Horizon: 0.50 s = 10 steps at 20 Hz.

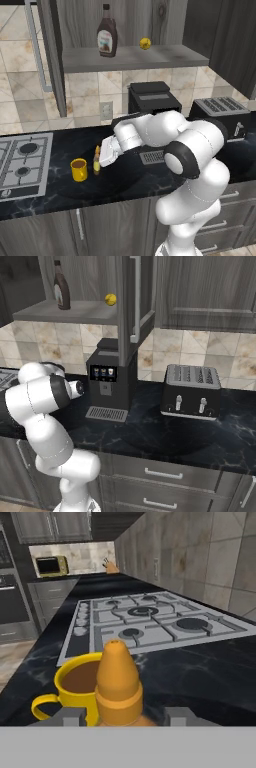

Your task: Pick the syrup bottle and honey bottle from the cabinet and place them next to the mug.

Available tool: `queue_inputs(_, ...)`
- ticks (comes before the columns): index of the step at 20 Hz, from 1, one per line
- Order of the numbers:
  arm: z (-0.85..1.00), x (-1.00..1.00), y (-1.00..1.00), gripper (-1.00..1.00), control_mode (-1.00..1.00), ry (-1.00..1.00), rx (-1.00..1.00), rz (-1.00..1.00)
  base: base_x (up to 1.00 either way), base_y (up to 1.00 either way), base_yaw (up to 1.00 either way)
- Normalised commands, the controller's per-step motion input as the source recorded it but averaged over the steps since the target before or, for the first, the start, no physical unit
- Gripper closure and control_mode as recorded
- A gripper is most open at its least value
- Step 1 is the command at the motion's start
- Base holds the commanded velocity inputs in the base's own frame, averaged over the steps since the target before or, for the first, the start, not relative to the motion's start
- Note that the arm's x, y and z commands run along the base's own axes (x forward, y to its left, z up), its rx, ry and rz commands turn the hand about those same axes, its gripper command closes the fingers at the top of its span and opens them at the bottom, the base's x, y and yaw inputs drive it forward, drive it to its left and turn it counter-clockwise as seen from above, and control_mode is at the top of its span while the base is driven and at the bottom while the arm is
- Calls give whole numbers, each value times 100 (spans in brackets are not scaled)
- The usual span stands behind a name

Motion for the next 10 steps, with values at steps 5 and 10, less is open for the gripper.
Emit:
queue_inputs(5, -16, 0, 7, 100, -100, 0, 0, 0, 0, 0, 0)
queue_inputs(10, -8, 0, 5, 100, -100, 0, 0, 0, 0, 0, 0)
